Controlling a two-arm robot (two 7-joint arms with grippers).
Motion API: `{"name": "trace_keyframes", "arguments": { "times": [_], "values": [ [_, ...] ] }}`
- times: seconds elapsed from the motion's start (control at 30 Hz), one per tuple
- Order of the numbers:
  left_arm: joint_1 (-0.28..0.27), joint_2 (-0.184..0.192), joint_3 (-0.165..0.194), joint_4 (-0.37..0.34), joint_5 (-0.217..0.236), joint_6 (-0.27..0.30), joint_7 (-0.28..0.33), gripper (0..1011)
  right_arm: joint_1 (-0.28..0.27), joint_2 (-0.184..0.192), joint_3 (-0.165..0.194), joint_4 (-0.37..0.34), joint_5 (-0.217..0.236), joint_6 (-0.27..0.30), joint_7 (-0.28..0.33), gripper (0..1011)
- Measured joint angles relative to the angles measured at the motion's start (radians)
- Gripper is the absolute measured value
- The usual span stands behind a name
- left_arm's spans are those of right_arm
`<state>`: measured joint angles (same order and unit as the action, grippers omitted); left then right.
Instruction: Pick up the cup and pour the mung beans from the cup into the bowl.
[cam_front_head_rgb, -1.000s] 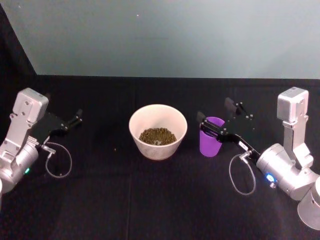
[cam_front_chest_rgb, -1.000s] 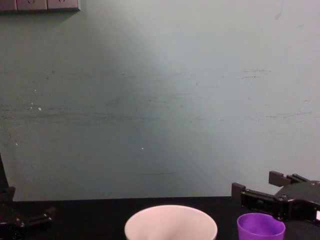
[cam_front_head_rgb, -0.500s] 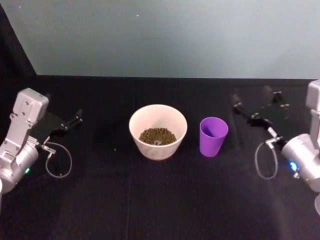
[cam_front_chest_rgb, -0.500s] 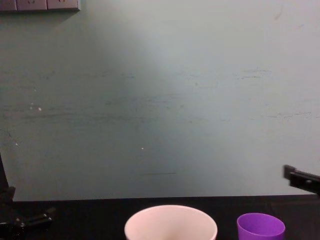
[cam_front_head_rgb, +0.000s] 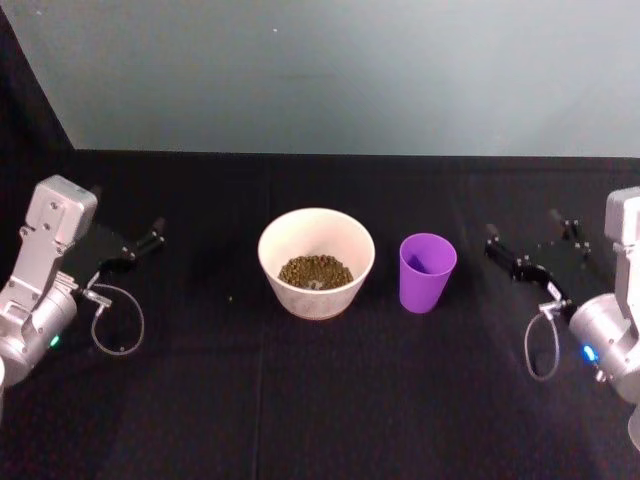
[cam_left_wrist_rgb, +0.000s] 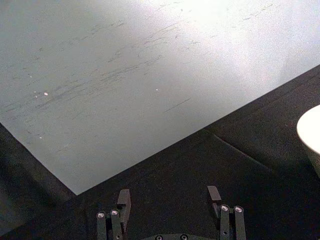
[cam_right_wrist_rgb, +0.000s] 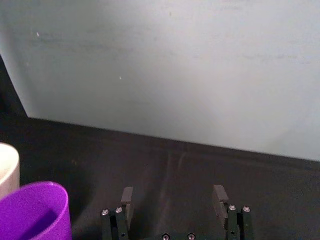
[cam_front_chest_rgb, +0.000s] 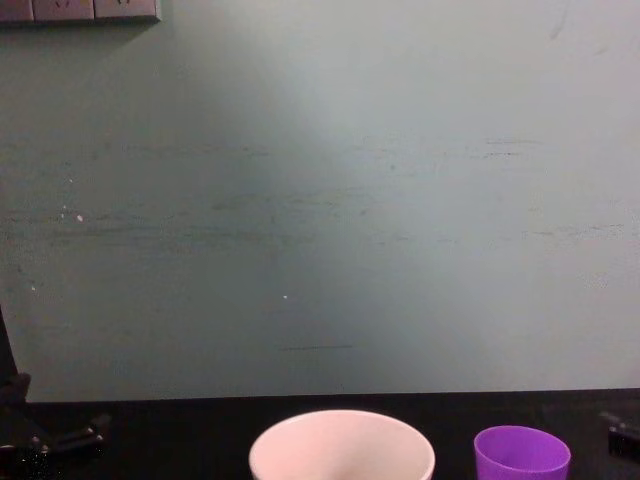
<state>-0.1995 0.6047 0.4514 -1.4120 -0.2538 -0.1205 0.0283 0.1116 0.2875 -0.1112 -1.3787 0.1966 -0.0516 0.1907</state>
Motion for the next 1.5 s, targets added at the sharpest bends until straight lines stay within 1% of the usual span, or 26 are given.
{"name": "trace_keyframes", "arguments": {
  "times": [0.1,0.13,0.2,1.5],
  "values": [
    [0.000,0.000,0.000,0.000,0.000,0.000,0.000,1000,-0.002,-0.001,0.000,0.004,-0.013,0.015,0.000,1003],
    [0.000,0.000,0.000,0.000,0.000,0.000,0.000,1000,-0.003,-0.002,-0.003,0.003,-0.028,0.031,-0.003,1003],
    [0.000,0.000,0.000,0.000,0.000,0.000,0.000,1000,-0.004,-0.003,-0.006,0.001,-0.038,0.041,-0.007,1003],
    [0.000,0.000,0.000,0.000,0.000,0.000,0.000,1000,-0.003,-0.002,-0.004,0.003,-0.024,0.027,-0.001,1003]
  ]
}}
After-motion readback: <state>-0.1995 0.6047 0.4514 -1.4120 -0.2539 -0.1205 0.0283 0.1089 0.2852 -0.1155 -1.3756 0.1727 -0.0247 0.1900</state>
